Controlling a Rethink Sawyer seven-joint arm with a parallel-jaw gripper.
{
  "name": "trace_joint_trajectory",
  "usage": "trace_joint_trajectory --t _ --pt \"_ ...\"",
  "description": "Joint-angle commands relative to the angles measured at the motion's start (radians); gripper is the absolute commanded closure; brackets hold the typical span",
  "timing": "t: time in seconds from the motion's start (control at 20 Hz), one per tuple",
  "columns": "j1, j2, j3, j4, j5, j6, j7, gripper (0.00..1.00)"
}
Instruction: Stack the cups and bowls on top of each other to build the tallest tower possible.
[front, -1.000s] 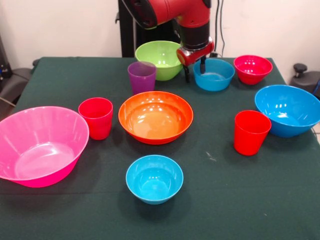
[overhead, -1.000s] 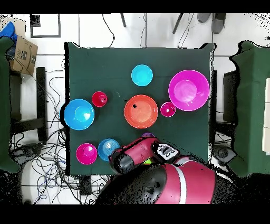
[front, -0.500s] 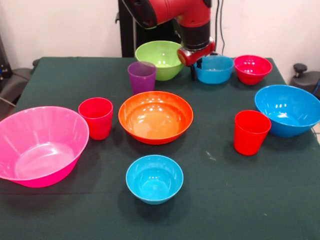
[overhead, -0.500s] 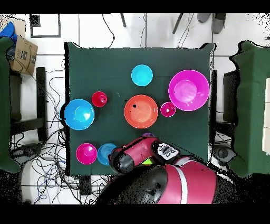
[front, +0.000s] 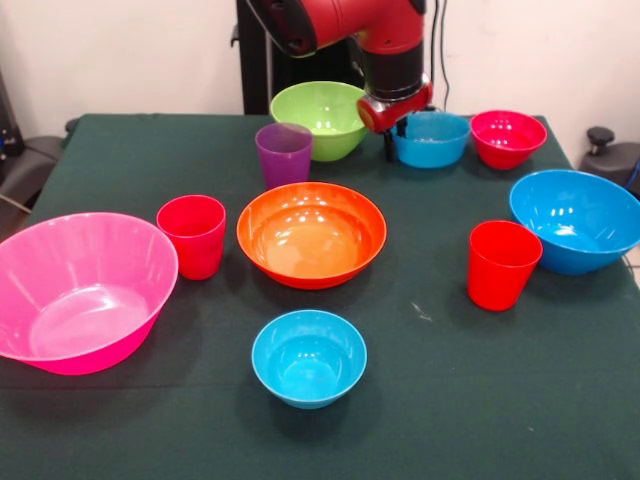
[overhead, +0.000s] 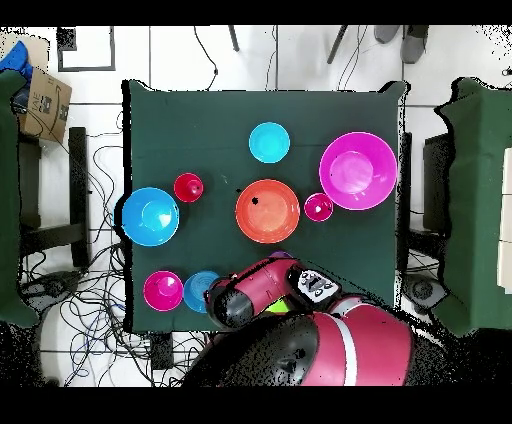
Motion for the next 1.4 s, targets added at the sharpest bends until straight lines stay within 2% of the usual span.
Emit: trace_joint_trajectory --t 0.05,0.2,0.5,0.85,1.4 --pt "-0.008 -0.016 0.060 -0.094 0.001 0.015 0.028 1.00" --pt "-0.014 -0.028 0.065 -0.094 0.008 0.037 0.017 1.00" --pt "-0.060 -0.085 0.125 -0.066 0.066 0.120 -0.023 1.00" --pt "-0.128 -0.172 0.223 -0.040 0.176 0.280 -0.088 1.00" --pt "-0.181 -0.200 0.294 -0.078 0.225 0.414 -0.132 1.00"
